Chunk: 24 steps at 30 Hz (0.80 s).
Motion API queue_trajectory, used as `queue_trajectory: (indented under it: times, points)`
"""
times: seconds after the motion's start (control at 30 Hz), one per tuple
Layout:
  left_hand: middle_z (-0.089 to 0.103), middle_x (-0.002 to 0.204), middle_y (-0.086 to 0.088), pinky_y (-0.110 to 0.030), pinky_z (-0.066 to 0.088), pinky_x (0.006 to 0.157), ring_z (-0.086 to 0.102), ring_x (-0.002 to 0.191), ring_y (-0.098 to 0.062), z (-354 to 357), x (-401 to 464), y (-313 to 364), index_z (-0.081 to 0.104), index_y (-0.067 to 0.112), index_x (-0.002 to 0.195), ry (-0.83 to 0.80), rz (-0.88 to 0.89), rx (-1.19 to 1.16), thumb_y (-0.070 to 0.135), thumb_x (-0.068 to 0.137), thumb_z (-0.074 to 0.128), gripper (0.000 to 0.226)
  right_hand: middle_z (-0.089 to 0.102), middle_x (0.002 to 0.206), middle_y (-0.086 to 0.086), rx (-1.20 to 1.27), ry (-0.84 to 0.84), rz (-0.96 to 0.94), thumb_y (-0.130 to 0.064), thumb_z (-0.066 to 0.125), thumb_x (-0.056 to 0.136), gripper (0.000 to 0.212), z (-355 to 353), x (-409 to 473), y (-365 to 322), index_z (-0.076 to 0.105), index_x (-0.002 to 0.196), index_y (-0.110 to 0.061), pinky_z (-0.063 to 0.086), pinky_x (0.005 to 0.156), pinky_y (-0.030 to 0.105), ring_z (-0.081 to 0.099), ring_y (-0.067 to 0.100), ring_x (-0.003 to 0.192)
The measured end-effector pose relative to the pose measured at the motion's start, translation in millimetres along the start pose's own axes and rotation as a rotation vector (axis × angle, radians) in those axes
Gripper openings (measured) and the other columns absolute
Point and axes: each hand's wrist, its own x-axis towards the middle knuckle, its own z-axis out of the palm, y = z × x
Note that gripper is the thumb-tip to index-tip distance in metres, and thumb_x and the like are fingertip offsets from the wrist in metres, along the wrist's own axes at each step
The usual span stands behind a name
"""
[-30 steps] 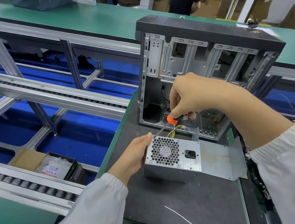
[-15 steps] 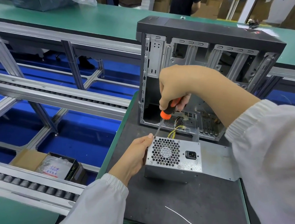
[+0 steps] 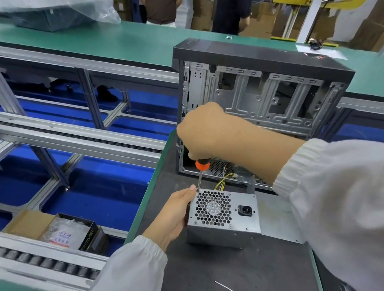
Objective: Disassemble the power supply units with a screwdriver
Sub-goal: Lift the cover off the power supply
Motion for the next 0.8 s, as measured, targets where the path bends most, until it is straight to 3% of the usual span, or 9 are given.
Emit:
queue_trajectory:
  times: [0.1,0.2,0.33,0.47,0.53,0.6,0.63,0.7,0.8]
  points:
    - [0.073,0.108,-0.014,-0.039,0.059,0.080,0.070,0.101,-0.027,-2.9,0.5,-1.9,0.064,0.004,0.114,-0.022,-0.004,0.010,0.032,0.106,0.037,0.040,0.038,0.064,-0.002,0.027,-0.005,-0.007,-0.038,0.054,0.093,0.032,4.1,-4.7,14.5,0.045,0.075,-0.013,0.023,0.044,0.026,0.034,0.014,0.052]
    - [0.073,0.107,-0.015,-0.045,0.057,0.086,0.070,0.101,-0.029,-3.9,3.8,-2.3,0.064,0.004,0.113,-0.026,-0.003,0.017,0.032,0.106,0.038,0.039,0.036,0.061,0.000,0.007,0.026,-0.075,-0.049,0.051,0.094,0.052,14.8,-11.0,26.5,0.028,0.063,-0.014,0.025,0.043,0.026,0.032,0.015,0.050]
    - [0.074,0.102,-0.016,-0.042,0.058,0.081,0.071,0.096,-0.029,-4.7,8.5,-3.4,0.067,0.005,0.106,-0.022,0.009,0.031,0.029,0.105,0.041,0.036,0.033,0.055,-0.002,-0.060,0.087,-0.196,-0.053,0.048,0.094,0.056,20.5,-17.0,30.4,0.024,0.059,-0.016,0.023,0.043,0.025,0.029,0.013,0.046]
    - [0.073,0.105,-0.017,-0.046,0.058,0.085,0.070,0.099,-0.031,-6.9,9.8,-3.0,0.066,0.005,0.108,-0.048,0.003,0.038,0.028,0.105,0.041,0.034,0.031,0.056,-0.004,-0.062,0.132,-0.209,-0.058,0.060,0.084,0.057,17.2,-15.7,29.3,0.028,0.057,-0.019,0.020,0.045,0.023,0.025,0.014,0.046]
    - [0.073,0.105,-0.018,-0.052,0.055,0.089,0.070,0.100,-0.032,-7.4,10.3,-2.4,0.066,0.006,0.106,-0.046,-0.006,0.033,0.026,0.104,0.043,0.031,0.039,0.057,-0.007,0.089,0.116,-0.146,-0.058,0.069,0.075,0.046,17.4,-14.1,32.1,0.048,0.059,-0.022,0.024,0.046,0.021,0.031,0.011,0.049]
    - [0.072,0.105,-0.018,-0.055,0.054,0.090,0.069,0.100,-0.033,-8.1,10.3,-2.9,0.066,0.006,0.105,-0.044,-0.004,0.028,0.025,0.104,0.043,0.029,0.057,0.064,-0.007,0.331,0.073,-0.071,-0.062,0.073,0.068,0.042,21.0,-12.4,36.9,0.066,0.078,-0.022,0.035,0.048,0.021,0.049,0.009,0.055]
    - [0.073,0.104,-0.018,-0.055,0.054,0.090,0.070,0.099,-0.033,-8.0,10.2,-2.9,0.066,0.007,0.104,-0.043,0.000,0.033,0.024,0.104,0.043,0.029,0.063,0.067,-0.004,0.459,0.064,-0.026,-0.066,0.070,0.069,0.050,22.4,-11.3,37.1,0.067,0.082,-0.018,0.040,0.049,0.022,0.056,0.012,0.059]
    - [0.072,0.105,-0.019,-0.055,0.054,0.090,0.069,0.099,-0.034,-6.7,9.3,-2.5,0.066,0.006,0.104,-0.034,-0.002,0.041,0.023,0.105,0.042,0.029,0.057,0.059,0.001,0.642,0.152,0.087,-0.064,0.056,0.084,0.053,24.7,-8.3,32.5,0.057,0.072,-0.012,0.038,0.045,0.022,0.053,0.015,0.051]
    - [0.072,0.107,-0.020,-0.052,0.056,0.086,0.068,0.102,-0.035,-6.6,5.9,-3.2,0.065,0.003,0.108,-0.032,-0.002,0.031,0.022,0.105,0.042,0.030,0.049,0.047,0.001,0.939,0.299,0.300,-0.036,0.044,0.097,0.044,28.2,-6.8,26.4,0.042,0.061,-0.012,0.033,0.032,0.017,0.048,0.015,0.034]
